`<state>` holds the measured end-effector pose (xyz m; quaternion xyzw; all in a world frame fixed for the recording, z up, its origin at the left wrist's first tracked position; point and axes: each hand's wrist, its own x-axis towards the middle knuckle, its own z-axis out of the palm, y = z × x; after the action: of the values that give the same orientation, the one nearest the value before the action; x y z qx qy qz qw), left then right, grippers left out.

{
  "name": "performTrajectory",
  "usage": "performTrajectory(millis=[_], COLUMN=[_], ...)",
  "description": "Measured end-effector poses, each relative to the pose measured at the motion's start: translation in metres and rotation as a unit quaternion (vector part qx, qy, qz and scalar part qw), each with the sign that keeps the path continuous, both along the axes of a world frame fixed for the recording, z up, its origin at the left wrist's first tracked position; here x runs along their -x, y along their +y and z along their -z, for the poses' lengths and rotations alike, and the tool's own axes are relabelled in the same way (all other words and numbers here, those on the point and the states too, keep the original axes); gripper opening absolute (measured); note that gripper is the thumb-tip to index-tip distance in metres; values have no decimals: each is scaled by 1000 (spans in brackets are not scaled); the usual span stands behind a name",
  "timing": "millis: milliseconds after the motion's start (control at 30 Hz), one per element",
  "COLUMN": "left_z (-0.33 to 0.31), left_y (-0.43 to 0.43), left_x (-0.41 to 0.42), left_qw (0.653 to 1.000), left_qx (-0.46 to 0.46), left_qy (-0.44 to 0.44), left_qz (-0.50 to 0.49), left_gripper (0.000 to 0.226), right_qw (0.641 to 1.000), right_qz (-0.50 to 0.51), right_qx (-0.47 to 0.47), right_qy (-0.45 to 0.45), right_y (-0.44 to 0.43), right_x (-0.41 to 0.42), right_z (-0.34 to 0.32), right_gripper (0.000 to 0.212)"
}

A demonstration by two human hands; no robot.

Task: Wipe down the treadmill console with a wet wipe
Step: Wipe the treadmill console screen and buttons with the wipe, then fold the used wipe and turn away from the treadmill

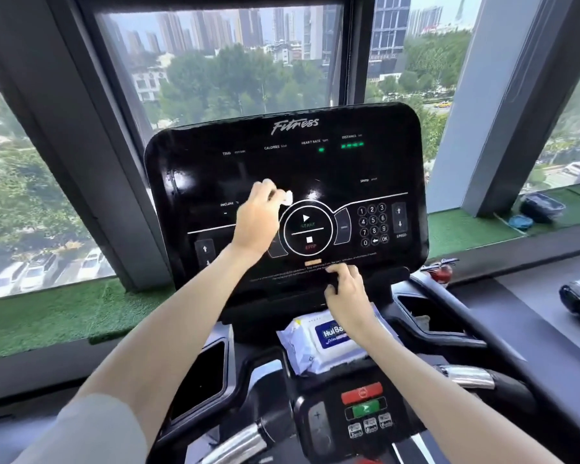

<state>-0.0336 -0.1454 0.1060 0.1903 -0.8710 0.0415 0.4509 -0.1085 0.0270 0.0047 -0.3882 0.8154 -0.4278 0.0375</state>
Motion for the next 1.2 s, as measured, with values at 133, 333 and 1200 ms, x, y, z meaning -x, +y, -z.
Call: performTrajectory(millis=[133,333,1200], left_z=[39,33,26], left_y=[11,1,203], left_x=[-9,-47,11], left_qw=[930,946,928], left_qx=[213,93,-206], left_qy=[-259,-261,-282], left_qz=[151,169,127], left_gripper=[12,29,31], right_qw=[1000,1000,999], right_qz=[-4,14,32], right_qx=[0,12,-15], right_qy=[-1,0,-15], right_y=[-2,-2,170], right_x=[-3,1,16], right_z=[5,-2,-23], right_gripper=[36,33,26])
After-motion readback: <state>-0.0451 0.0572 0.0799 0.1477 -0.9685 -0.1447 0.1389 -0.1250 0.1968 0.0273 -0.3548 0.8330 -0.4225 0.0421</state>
